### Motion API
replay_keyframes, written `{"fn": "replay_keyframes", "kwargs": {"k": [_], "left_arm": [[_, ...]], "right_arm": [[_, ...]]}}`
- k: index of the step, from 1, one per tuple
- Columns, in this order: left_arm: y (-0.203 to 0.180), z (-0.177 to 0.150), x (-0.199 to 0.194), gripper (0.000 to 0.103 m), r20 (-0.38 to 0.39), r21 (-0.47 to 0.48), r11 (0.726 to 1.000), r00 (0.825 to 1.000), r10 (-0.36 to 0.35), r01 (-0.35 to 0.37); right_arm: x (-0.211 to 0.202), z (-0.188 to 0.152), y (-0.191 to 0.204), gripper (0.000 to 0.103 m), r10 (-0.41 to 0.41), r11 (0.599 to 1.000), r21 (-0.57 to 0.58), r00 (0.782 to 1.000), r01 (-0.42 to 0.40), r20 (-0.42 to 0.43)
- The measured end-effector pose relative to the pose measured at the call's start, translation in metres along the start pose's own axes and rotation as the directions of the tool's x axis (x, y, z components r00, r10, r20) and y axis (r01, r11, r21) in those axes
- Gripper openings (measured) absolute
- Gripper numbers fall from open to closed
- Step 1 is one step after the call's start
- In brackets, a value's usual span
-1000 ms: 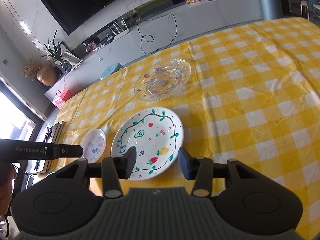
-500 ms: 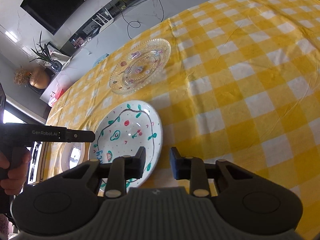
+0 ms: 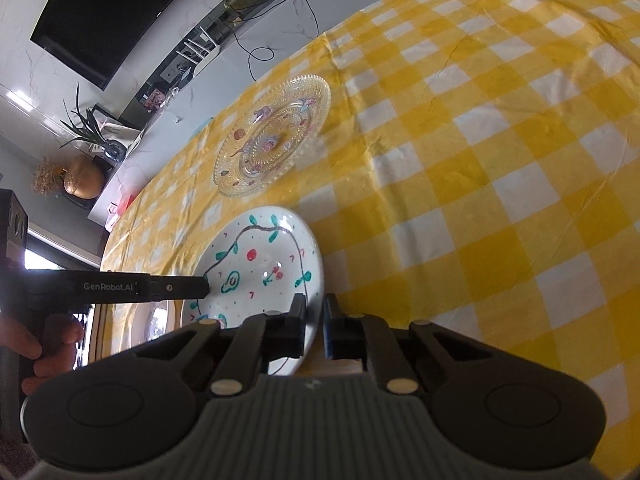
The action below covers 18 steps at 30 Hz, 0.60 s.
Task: Organize plates and bowls
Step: 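Close both grippers on the Fruity plate rim and lift it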
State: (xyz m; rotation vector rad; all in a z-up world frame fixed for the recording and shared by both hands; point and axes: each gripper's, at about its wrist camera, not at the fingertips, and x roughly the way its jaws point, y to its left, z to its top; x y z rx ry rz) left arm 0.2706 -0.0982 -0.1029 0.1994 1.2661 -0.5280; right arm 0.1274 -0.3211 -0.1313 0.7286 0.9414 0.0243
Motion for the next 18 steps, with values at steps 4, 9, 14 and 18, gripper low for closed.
{"fn": "replay_keyframes", "kwargs": {"k": [4,9,14,18], "left_arm": [[-0.005,-0.003,-0.001,0.022,-0.015,-0.007,1.000,1.000,-0.010,0.010],[-0.019,-0.008,-0.003,0.020,-0.027,-0.021,1.000,1.000,-0.014,0.014],[-0.040,-0.017,-0.014,0.016,-0.028,-0.013,1.000,0.999,-0.017,0.017],[-0.060,-0.028,-0.019,0.016,-0.032,-0.007,1.000,0.999,-0.012,0.012]], "right_arm": [[-0.003,0.002,0.000,0.006,-0.023,1.000,0.007,1.000,0.023,0.011],[-0.017,0.005,-0.008,0.005,-0.037,0.999,0.026,0.999,0.036,0.017],[-0.035,0.004,-0.021,0.005,-0.054,0.998,0.044,0.998,0.052,0.034],[-0.050,0.001,-0.031,0.005,-0.062,0.997,0.052,0.997,0.060,0.040]]}}
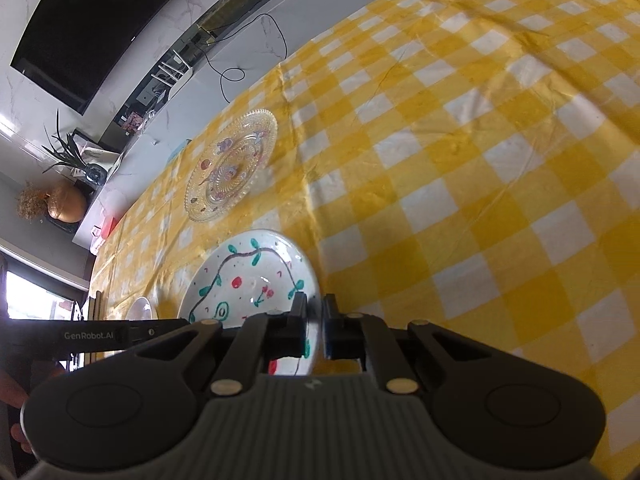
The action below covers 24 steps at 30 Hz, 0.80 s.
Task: Organize plates and bowls
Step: 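Close both grippers on the Fruity plate rim and lift it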
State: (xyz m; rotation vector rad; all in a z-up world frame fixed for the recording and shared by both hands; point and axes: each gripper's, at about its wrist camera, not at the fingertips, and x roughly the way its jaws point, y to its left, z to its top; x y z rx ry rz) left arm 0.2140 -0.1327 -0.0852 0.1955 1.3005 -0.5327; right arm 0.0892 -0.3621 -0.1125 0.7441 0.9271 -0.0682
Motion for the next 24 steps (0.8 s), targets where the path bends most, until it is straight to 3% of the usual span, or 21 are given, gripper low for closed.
{"fn": "replay_keyframes", "kwargs": {"k": [9,24], "left_arm": [[-0.040,-0.033,-0.009,0.016,0.013,0.010,1.000,1.000,0.015,-0.015],[-0.065,-0.097,-0.025,0.016,0.060,-0.103,0.994,0.998,0.028,-0.022]], "right_arm": [[-0.030,-0.013,-0.024,0.005,-0.033,0.999,0.012,0.999,0.033,0.000],[-0.054,-0.034,-0.034,0.005,-0.045,0.998,-0.040,0.999,0.045,-0.003]]}}
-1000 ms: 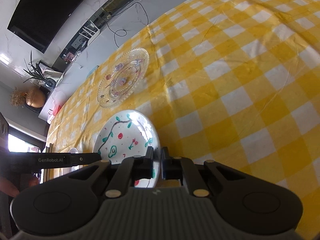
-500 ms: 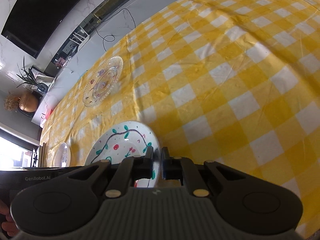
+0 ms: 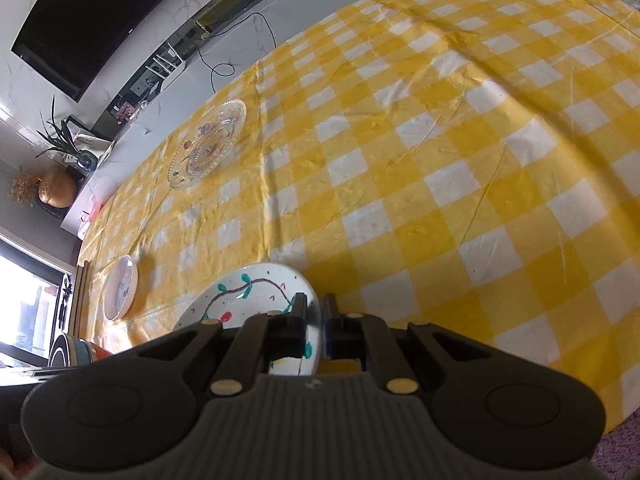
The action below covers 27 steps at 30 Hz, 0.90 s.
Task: Organize plates and bowls
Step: 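Carry the Fruity plate beside the bowl stack and lower it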
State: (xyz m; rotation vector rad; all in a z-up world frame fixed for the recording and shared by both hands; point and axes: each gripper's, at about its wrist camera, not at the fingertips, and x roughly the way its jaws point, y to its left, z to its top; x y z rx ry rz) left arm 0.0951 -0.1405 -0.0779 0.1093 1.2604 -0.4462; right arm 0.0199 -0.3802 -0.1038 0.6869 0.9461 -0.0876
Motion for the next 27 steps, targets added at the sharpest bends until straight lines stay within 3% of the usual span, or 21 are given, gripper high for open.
{"fn": "replay_keyframes", "kwargs": {"k": [4,5,8,10,13,17,27], "left_arm": [[-0.004,-0.009,0.003,0.016,0.003,-0.007,1.000,1.000,0.008,-0.008],[-0.005,-0.011,0.003,0.004,0.009,-0.006,1.000,1.000,0.010,-0.010],[-0.010,-0.013,-0.001,0.000,0.024,-0.033,0.995,0.995,-0.094,0.095],[-0.024,-0.014,-0.003,0.000,0.060,0.006,0.999,0.998,-0.035,0.035],[-0.028,-0.016,-0.004,0.000,0.070,0.012,0.999,0.997,-0.039,0.038],[-0.027,-0.019,-0.004,0.001,0.087,0.031,0.999,0.996,0.028,-0.031],[-0.022,-0.027,-0.007,0.007,0.097,0.009,0.999,0.995,0.036,-0.037]], "right_arm": [[-0.002,-0.003,-0.003,0.005,-0.007,1.000,-0.004,1.000,0.007,0.001],[-0.002,-0.003,-0.003,0.005,-0.006,1.000,-0.003,1.000,0.006,0.001],[-0.002,-0.005,0.001,0.006,0.035,0.999,-0.005,0.999,-0.035,0.000],[0.002,-0.006,0.010,0.005,0.035,0.999,-0.027,0.999,-0.035,-0.009],[0.008,-0.009,0.015,0.005,0.006,0.998,-0.055,1.000,-0.006,-0.001],[0.010,-0.009,0.009,0.002,0.002,0.999,-0.046,1.000,-0.002,0.004],[0.003,-0.013,0.030,0.007,-0.053,0.988,-0.139,0.998,0.059,0.045]]}}
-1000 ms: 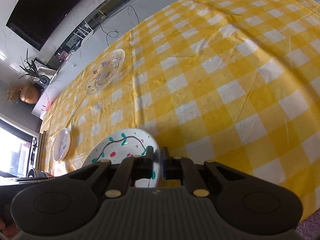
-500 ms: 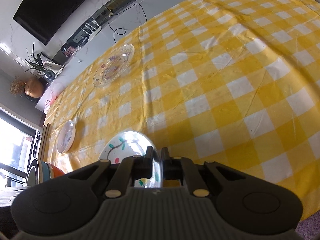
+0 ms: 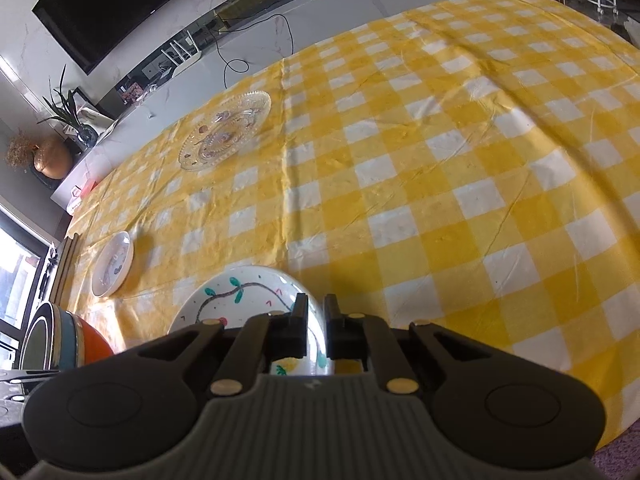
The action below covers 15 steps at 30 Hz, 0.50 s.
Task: Organize plates and bowls
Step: 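Carry the Fruity plate beside the bowl stack and lower it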
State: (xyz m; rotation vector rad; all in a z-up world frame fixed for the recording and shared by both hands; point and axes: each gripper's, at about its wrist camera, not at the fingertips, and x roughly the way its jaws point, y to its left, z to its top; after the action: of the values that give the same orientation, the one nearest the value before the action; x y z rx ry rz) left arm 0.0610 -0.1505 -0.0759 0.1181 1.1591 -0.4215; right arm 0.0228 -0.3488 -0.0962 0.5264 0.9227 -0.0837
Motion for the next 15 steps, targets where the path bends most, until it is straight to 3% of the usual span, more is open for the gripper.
{"fn": "replay_keyframes", "kwargs": {"k": [4,8,12,15], "left_arm": [[0.004,-0.002,-0.003,0.012,0.008,-0.014,1.000,1.000,-0.003,0.004],[0.006,-0.005,-0.006,0.017,0.018,-0.024,1.000,1.000,-0.011,0.012],[0.008,-0.007,-0.007,0.018,0.026,-0.029,1.000,1.000,-0.008,0.009],[0.010,-0.009,-0.009,0.019,0.035,-0.031,1.000,0.999,0.002,-0.001]], "right_arm": [[-0.006,-0.001,0.004,0.009,-0.021,1.000,-0.020,1.000,0.021,0.014],[-0.010,-0.003,0.010,0.022,-0.036,0.998,-0.045,0.999,0.037,0.025],[-0.016,-0.007,0.019,0.024,-0.046,0.995,-0.091,0.998,0.049,0.038],[-0.022,-0.009,0.032,0.032,-0.071,0.982,-0.168,0.996,0.081,0.062]]}}
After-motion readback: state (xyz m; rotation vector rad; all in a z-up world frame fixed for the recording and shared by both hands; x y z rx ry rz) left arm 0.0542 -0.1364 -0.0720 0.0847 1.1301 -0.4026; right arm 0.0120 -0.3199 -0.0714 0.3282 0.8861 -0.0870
